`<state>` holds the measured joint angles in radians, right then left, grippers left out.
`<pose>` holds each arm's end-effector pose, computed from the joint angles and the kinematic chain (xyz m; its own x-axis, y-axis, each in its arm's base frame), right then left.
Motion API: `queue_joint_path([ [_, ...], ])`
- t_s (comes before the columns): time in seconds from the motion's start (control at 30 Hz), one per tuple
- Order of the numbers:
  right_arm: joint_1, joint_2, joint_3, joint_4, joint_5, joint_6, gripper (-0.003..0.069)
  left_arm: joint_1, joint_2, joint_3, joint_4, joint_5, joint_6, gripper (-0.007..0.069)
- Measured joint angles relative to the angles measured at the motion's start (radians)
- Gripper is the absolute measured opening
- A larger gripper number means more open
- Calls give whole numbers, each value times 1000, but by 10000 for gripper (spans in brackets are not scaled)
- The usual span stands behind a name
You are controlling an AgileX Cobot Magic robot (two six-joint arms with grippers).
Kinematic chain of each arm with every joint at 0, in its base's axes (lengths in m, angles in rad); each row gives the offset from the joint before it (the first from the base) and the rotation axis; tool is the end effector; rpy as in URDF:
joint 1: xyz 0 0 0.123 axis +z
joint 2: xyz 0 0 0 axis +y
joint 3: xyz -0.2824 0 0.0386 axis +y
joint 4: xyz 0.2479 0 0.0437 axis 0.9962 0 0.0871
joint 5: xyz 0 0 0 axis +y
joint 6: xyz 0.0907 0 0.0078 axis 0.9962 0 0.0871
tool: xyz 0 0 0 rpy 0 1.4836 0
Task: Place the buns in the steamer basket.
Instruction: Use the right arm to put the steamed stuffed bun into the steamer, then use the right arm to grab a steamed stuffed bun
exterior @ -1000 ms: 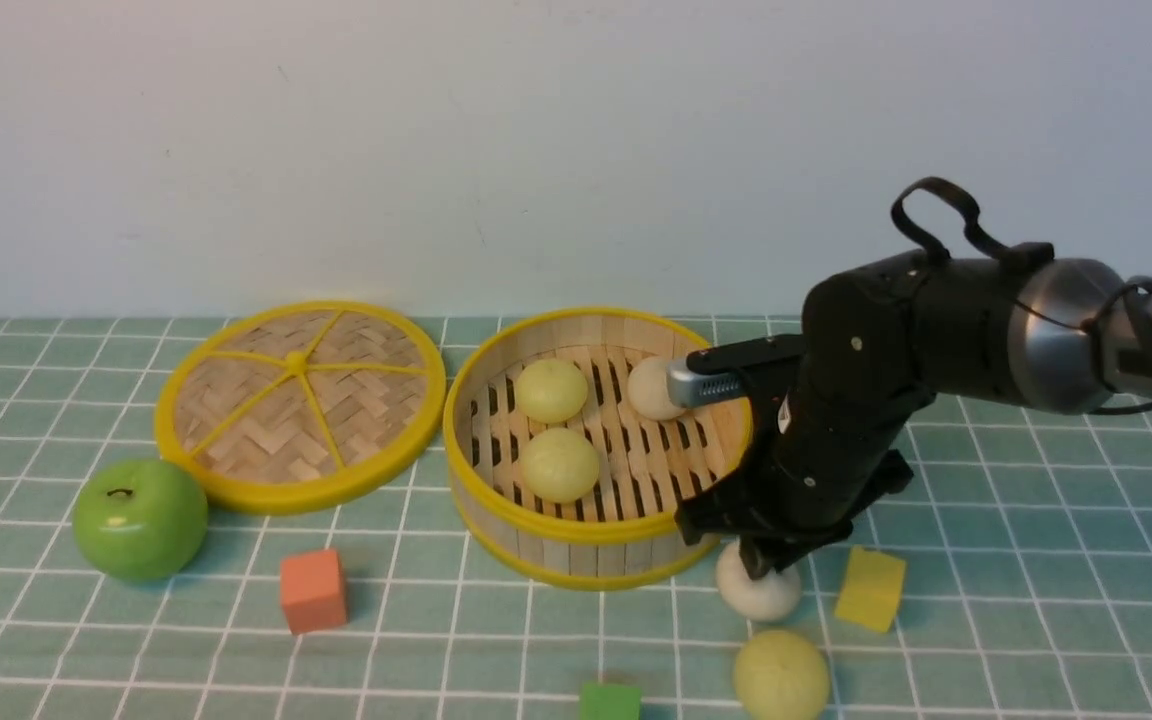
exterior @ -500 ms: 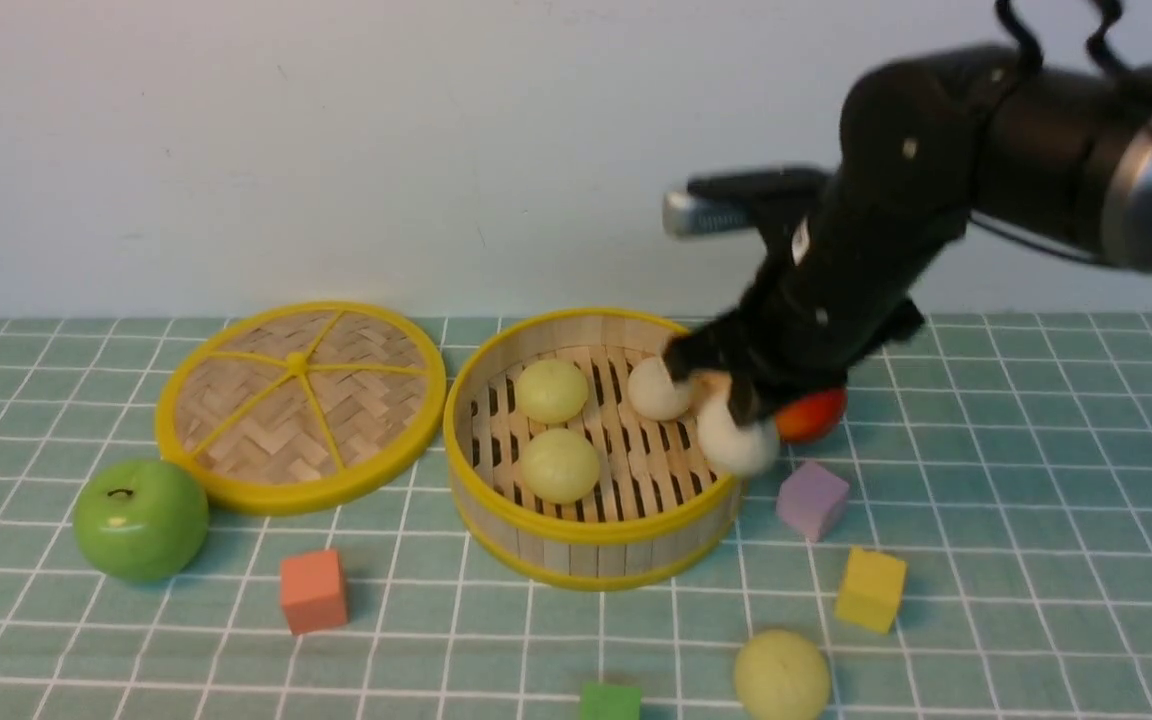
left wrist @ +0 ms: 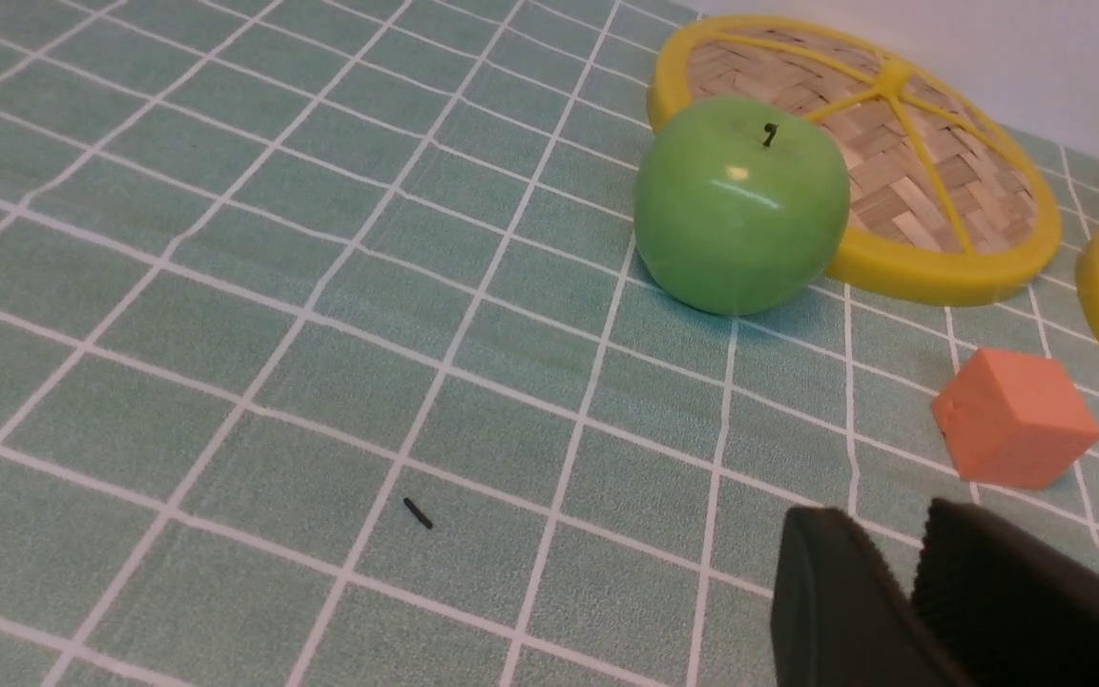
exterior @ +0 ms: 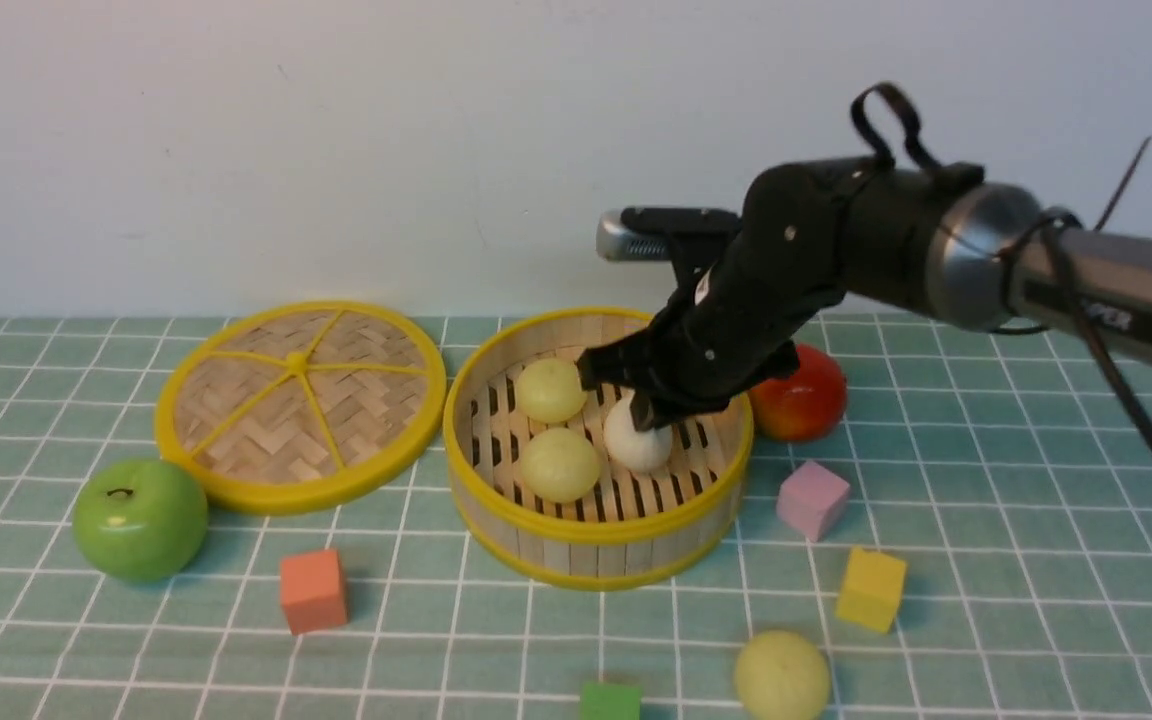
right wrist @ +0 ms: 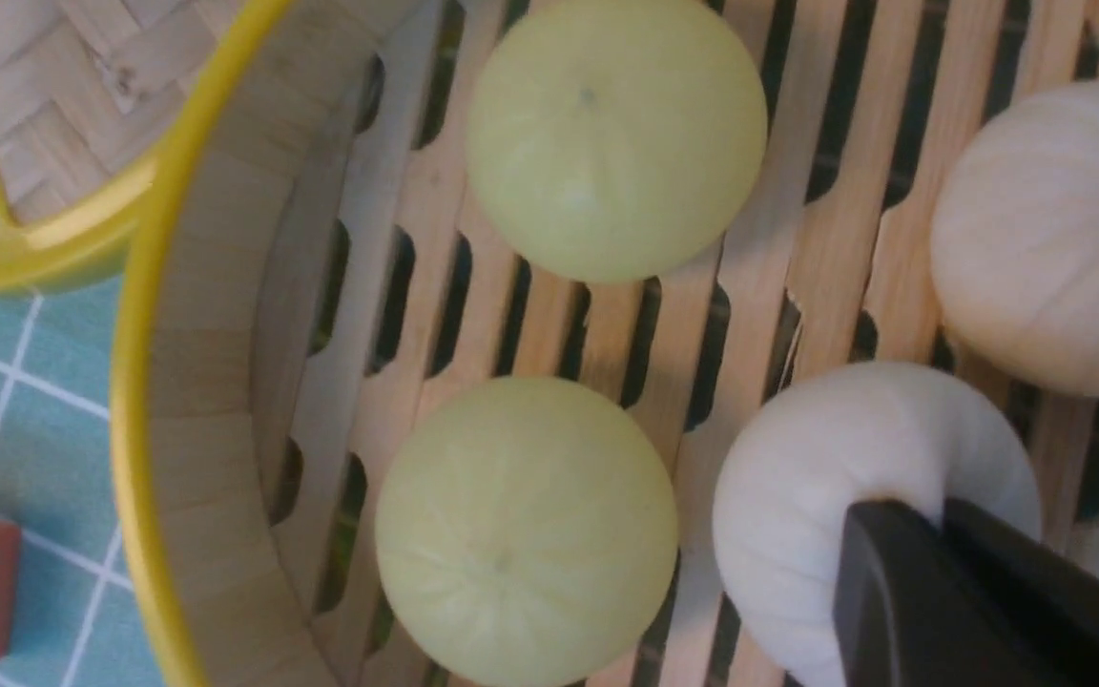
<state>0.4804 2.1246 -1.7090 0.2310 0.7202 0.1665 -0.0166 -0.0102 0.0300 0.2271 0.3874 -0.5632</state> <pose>0.4119 0.2302 0.2053 -0.8945 -0.0928 -0.4373 -0.2394 0.9256 0.2933 0.0524 0.0069 0.1696 -0.2649 -0.3396 -0.9025 -0.1661 0.9380 -0.3042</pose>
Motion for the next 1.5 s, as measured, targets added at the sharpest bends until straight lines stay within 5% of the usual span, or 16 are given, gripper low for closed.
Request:
queue_joint_path([
  [0.33,0,10,-2,3,-4,0,101,0,0,0,0,0,0,164],
  [0.53,0,-101,-2,-82,114,-15,344,0,0,0,0,0,0,164],
  [0.63,0,-181,10,-131,186,-15,393,0,0,0,0,0,0,164],
  [0.77,0,-296,98,-174,245,-15,382,0,0,0,0,0,0,164],
  [1.03,0,-493,502,-163,136,26,237,0,0,0,0,0,0,164],
  [1.5,17,-430,666,-15,-23,2,238,0,0,0,0,1,0,164],
])
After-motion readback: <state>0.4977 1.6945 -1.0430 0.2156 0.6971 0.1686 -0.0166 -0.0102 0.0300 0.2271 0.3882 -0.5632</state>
